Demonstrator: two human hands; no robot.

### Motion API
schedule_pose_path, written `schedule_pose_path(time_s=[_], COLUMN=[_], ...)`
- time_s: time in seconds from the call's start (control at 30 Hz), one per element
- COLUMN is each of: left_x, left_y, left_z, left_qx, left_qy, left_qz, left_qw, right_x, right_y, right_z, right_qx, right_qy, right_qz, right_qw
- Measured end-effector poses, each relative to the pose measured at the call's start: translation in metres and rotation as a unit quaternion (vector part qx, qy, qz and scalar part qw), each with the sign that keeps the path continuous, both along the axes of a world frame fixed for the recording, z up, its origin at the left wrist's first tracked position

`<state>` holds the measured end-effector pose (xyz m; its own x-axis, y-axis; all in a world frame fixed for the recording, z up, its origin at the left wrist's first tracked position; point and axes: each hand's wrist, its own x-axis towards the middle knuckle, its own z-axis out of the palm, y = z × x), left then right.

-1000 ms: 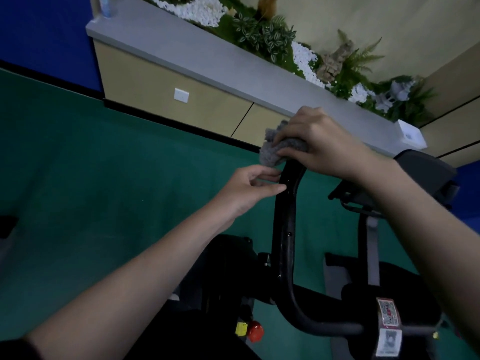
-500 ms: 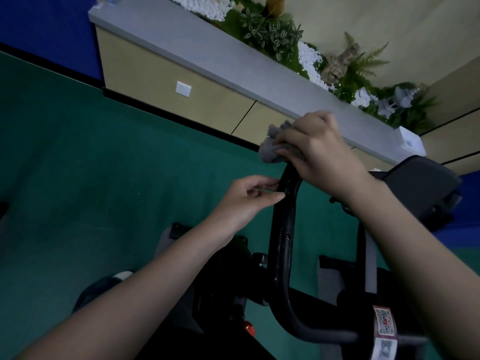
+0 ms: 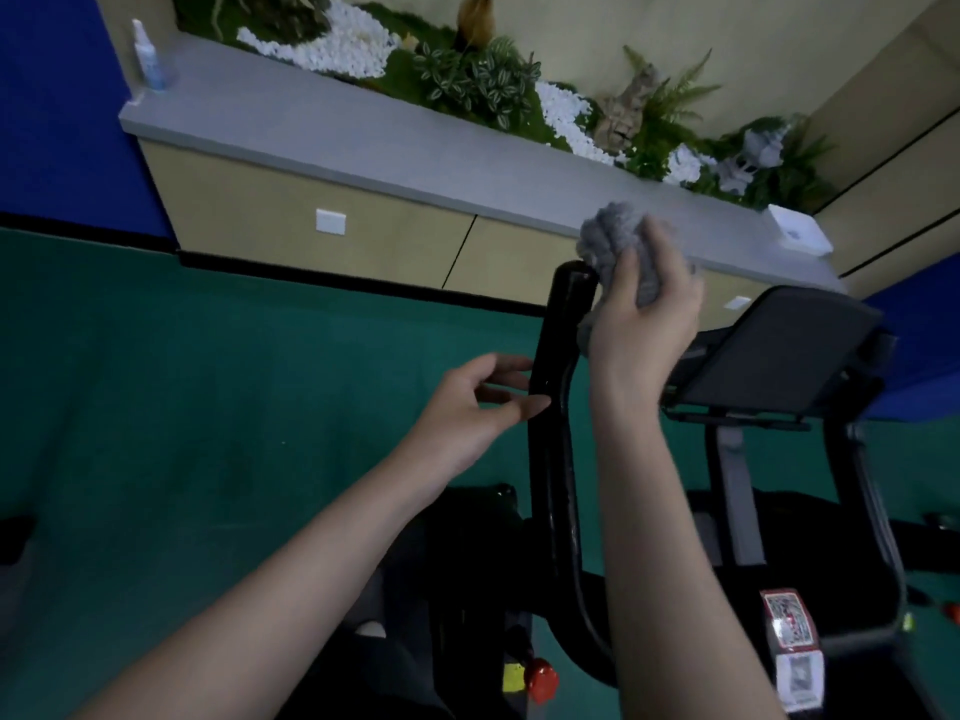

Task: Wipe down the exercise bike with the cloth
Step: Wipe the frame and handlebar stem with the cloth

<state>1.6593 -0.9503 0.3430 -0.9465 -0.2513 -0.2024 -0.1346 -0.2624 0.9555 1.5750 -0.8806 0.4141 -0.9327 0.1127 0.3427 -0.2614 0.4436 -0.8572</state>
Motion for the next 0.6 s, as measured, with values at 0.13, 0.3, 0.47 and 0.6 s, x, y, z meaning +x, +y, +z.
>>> schedule_pose_path(time_s=[0.13, 0.3, 0.47, 0.6], left_x=[0.000, -0.004, -0.005, -0.005], left_y=[-0.003, -0.004, -0.006, -0.006], left_z=[0.001, 0.000, 0.000, 0.002], left_qx=[-0.006, 0.000, 0.004, -0.001], left_qy=[0.019, 0.022, 0.018, 0.018], left_qz=[-0.015, -0.020, -0.027, -0.034], left_qw=[1.000, 1.000, 0.999, 0.999], right_x=[0.000, 0.004, 0.022, 0.023], right_y=[0.000, 0.003, 0.020, 0.019], right_z=[-0.007, -0.017, -0.034, -0.041], right_qx=[-0.003, -0.024, -0.015, -0.072], right_qy=[-0.056, -0.088, -0.113, -0.123], right_qz=[-0.027, -0.004, 0.010, 0.017], right_qw=[0.998, 0.996, 0.993, 0.990])
